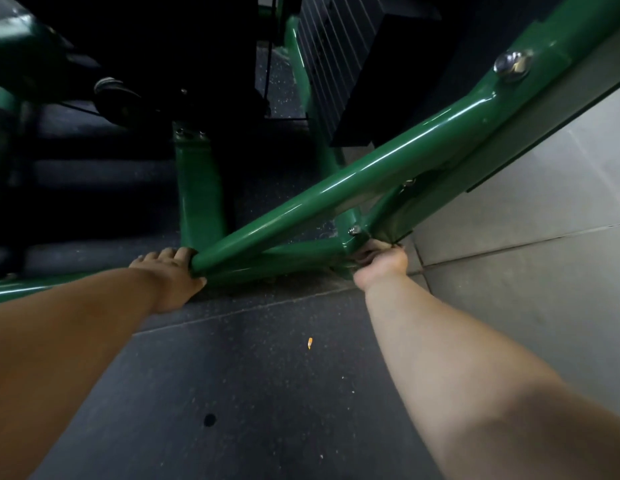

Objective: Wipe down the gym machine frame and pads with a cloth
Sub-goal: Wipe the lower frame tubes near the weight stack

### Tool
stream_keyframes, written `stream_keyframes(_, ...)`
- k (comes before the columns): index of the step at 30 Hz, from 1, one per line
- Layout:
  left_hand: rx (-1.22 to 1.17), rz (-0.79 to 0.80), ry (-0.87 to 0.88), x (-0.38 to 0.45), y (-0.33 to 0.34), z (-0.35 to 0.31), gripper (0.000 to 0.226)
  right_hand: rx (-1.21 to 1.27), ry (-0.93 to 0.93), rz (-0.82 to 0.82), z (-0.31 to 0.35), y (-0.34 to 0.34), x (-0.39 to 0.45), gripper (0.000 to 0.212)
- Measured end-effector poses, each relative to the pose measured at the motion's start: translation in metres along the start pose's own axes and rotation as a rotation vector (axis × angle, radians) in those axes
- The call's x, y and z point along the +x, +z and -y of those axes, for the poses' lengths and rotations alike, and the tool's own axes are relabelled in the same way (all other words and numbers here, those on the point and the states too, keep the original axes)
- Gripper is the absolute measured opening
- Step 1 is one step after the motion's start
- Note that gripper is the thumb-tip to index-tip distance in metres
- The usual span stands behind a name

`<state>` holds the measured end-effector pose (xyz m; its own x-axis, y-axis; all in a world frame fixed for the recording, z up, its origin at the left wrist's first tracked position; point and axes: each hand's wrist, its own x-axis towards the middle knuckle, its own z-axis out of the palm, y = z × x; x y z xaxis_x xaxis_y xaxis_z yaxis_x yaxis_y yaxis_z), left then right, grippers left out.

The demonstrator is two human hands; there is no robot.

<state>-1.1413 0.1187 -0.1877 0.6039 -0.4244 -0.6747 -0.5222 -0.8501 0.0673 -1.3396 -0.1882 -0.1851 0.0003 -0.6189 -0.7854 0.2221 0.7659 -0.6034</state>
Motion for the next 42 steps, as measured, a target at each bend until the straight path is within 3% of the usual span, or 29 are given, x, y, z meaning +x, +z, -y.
stream_keyframes(4,0.025,-0.039,-0.017,0.001,0.006,-0.005,0.077,0.013,0.039,-0.048,0.003,0.008,-0.005,0.058)
stream_keyframes(10,0.008,-0.044,-0.014,0.0,0.007,-0.002,0.075,-0.02,0.06,-0.028,-0.007,0.011,-0.028,0.037)
stream_keyframes(17,0.025,-0.063,-0.031,0.0,0.008,-0.005,0.074,0.008,0.032,-0.093,-0.007,0.004,0.006,0.071)
stream_keyframes(21,0.03,-0.068,-0.043,0.001,0.01,-0.005,0.075,-0.019,0.012,-0.038,-0.021,0.012,0.028,0.057)
stream_keyframes(25,0.024,-0.074,-0.044,0.002,0.013,-0.005,0.076,0.047,0.07,0.007,-0.029,0.02,-0.014,0.041)
stream_keyframes(30,0.018,-0.072,-0.051,0.0,0.01,-0.007,0.075,-0.017,0.065,0.041,-0.025,0.021,-0.024,0.056)
stream_keyframes(35,0.021,-0.062,-0.044,-0.001,0.01,-0.007,0.075,0.106,-0.075,0.06,0.002,0.027,-0.027,0.048)
stream_keyframes(37,0.019,-0.057,-0.038,-0.001,0.01,-0.007,0.074,0.042,-0.122,0.102,0.005,0.036,-0.037,0.043)
stream_keyframes(39,0.015,-0.044,-0.036,0.0,0.009,-0.007,0.074,-0.096,-0.233,0.023,0.007,0.041,-0.054,0.05)
stream_keyframes(42,0.015,-0.045,-0.028,0.001,0.01,-0.003,0.076,-0.115,-0.503,0.039,0.001,0.044,-0.079,0.067)
